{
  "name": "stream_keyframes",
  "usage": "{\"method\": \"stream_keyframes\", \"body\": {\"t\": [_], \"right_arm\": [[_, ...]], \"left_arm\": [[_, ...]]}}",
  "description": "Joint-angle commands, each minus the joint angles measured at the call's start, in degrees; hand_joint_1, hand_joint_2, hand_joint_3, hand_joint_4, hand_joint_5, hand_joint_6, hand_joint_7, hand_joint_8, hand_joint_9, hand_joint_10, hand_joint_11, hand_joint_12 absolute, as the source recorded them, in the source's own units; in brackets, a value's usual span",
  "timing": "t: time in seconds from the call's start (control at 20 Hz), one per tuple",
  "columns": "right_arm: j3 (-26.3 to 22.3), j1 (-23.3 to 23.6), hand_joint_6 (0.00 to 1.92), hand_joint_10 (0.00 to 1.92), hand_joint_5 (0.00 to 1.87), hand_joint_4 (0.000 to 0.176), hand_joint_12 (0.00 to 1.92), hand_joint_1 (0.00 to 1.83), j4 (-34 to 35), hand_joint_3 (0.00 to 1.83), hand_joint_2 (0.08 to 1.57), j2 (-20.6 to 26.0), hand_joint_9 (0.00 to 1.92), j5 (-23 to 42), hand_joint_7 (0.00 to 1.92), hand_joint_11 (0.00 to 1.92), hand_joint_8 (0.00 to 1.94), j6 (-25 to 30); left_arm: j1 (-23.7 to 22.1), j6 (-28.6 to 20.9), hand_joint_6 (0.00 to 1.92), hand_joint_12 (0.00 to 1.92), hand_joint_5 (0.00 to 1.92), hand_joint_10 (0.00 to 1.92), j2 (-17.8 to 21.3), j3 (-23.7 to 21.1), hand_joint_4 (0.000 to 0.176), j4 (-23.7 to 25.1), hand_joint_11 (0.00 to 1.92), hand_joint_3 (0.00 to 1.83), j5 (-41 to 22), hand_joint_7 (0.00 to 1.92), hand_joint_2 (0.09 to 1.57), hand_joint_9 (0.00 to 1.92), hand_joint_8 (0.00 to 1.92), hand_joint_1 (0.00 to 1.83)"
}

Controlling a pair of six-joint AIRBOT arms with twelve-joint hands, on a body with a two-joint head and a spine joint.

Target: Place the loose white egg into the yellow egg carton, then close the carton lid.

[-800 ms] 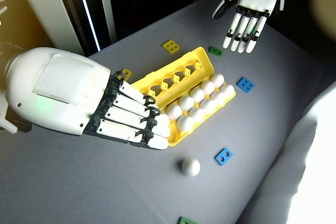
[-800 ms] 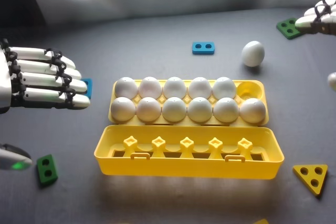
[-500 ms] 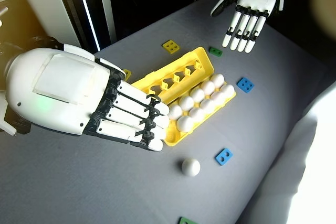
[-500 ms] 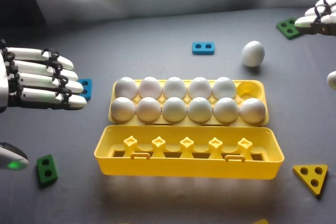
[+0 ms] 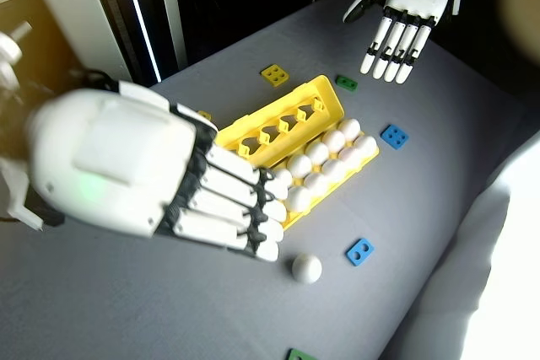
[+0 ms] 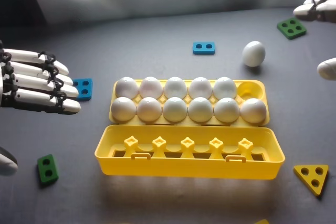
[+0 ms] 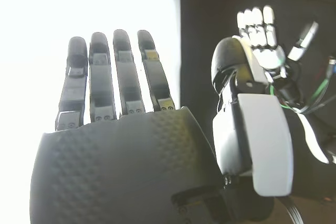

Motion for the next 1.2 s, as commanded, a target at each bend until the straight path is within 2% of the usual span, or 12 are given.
{"method": "stream_keyframes", "body": {"t": [0.0, 0.1, 0.2, 0.3, 0.35, 0.4, 0.5, 0.6, 0.75, 0.85, 1.0, 1.15], "right_arm": [[0.6, 0.9, 0.00, 0.00, 0.18, 0.000, 0.30, 0.16, 1.1, 0.00, 0.95, 0.4, 0.13, 5.1, 0.15, 0.00, 0.00, 0.1], [2.0, 1.3, 0.00, 0.00, 0.15, 0.000, 0.26, 0.17, -0.6, 0.00, 0.85, -1.3, 0.11, 4.4, 0.13, 0.00, 0.00, 0.1], [4.0, 1.8, 0.00, 0.00, 0.14, 0.000, 0.27, 0.17, -0.9, 0.00, 0.83, -3.5, 0.10, 3.6, 0.12, 0.00, 0.00, -0.1], [6.3, 2.8, 0.00, 0.00, 0.13, 0.000, 0.27, 0.19, -0.9, 0.00, 0.82, -5.7, 0.10, 2.4, 0.12, 0.00, 0.00, -0.8], [8.4, 3.8, 0.00, 0.00, 0.11, 0.000, 0.23, 0.32, -0.9, 0.00, 0.83, -7.9, 0.07, 1.7, 0.09, 0.00, 0.00, -2.0], [9.6, 4.2, 0.00, 0.00, 0.11, 0.000, 0.22, 0.53, -0.9, 0.00, 0.83, -9.0, 0.06, 1.6, 0.09, 0.00, 0.00, -2.0], [12.7, 5.7, 0.00, 0.00, 0.11, 0.000, 0.26, 0.72, -0.9, 0.00, 0.81, -11.7, 0.07, 0.9, 0.08, 0.00, 0.00, -2.0], [16.2, 7.2, 0.00, 0.00, 0.07, 0.000, 0.12, 0.90, -0.9, 0.00, 0.82, -14.7, 0.02, -0.3, 0.03, 0.00, 0.00, -2.0], [19.1, 7.7, 0.00, 0.00, 0.06, 0.000, 0.08, 1.12, -0.9, 0.00, 0.80, -17.3, 0.00, -0.6, 0.02, 0.00, 0.00, -2.0], [19.8, 7.8, 0.01, 0.00, 0.10, 0.000, 0.20, 1.15, -1.1, 0.01, 0.78, -18.5, 0.02, -1.0, 0.04, 0.00, 0.00, -2.0], [20.5, 7.4, 0.01, 0.00, 0.12, 0.000, 0.24, 1.17, -1.2, 0.01, 0.82, -20.4, 0.04, -1.8, 0.04, 0.00, 0.00, -2.4], [22.1, 7.6, 0.00, 0.00, 0.11, 0.000, 0.21, 1.19, -1.2, 0.02, 0.87, -22.4, 0.02, -1.8, 0.01, 0.00, 0.00, -2.0]], "left_arm": [[-0.6, -0.7, 0.00, 0.38, 0.19, 0.00, 1.1, 0.4, 0.000, -3.0, 0.00, 0.00, -3.0, 0.20, 1.12, 0.18, 0.00, 0.00], [-1.1, -3.7, 0.00, 0.38, 0.19, 0.00, 1.2, 0.3, 0.000, -0.5, 0.00, 0.00, -2.3, 0.19, 1.13, 0.17, 0.00, 0.00], [-2.0, -6.0, 0.00, 0.39, 0.19, 0.00, 1.2, 0.2, 0.000, 1.7, 0.00, 0.00, -1.5, 0.20, 1.14, 0.18, 0.00, 0.00], [-3.1, -6.3, 0.00, 0.38, 0.19, 0.00, 1.2, -0.4, 0.000, 1.8, 0.00, 0.00, 0.4, 0.18, 1.15, 0.17, 0.00, 0.00], [-3.6, -6.3, 0.00, 0.32, 0.17, 0.00, 1.0, -0.5, 0.000, 2.0, 0.00, 0.01, 0.3, 0.17, 1.17, 0.15, 0.00, 0.00], [-4.3, -6.3, 0.01, 0.34, 0.20, 0.01, 0.9, -0.5, 0.000, 2.2, 0.00, 0.01, -0.1, 0.19, 1.19, 0.16, 0.01, 0.00], [-5.3, -7.6, 0.00, 0.36, 0.21, 0.00, 0.7, -0.3, 0.000, 2.9, 0.00, 0.01, -3.0, 0.19, 1.20, 0.17, 0.00, 0.00], [-5.3, -10.5, 0.00, 0.35, 0.20, 0.00, 0.7, -0.3, 0.000, 3.8, 0.00, 0.00, -5.0, 0.19, 1.20, 0.17, 0.00, 0.00], [-5.0, -11.4, 0.00, 0.31, 0.18, 0.00, 0.8, -0.7, 0.000, 5.7, 0.00, 0.00, -5.5, 0.17, 1.20, 0.15, 0.00, 0.00], [-3.9, -11.5, 0.01, 0.31, 0.19, 0.00, 0.8, -0.7, 0.000, 6.5, 0.00, 0.00, -5.5, 0.19, 1.20, 0.16, 0.01, 0.00], [-2.6, -12.5, 0.00, 0.33, 0.21, 0.00, 0.8, -0.5, 0.000, 7.3, 0.00, 0.00, -6.5, 0.20, 1.20, 0.17, 0.01, 0.00], [-2.1, -14.5, 0.00, 0.29, 0.20, 0.01, 0.8, -0.5, 0.000, 8.8, 0.00, 0.00, -8.3, 0.20, 1.18, 0.16, 0.01, 0.00]]}}
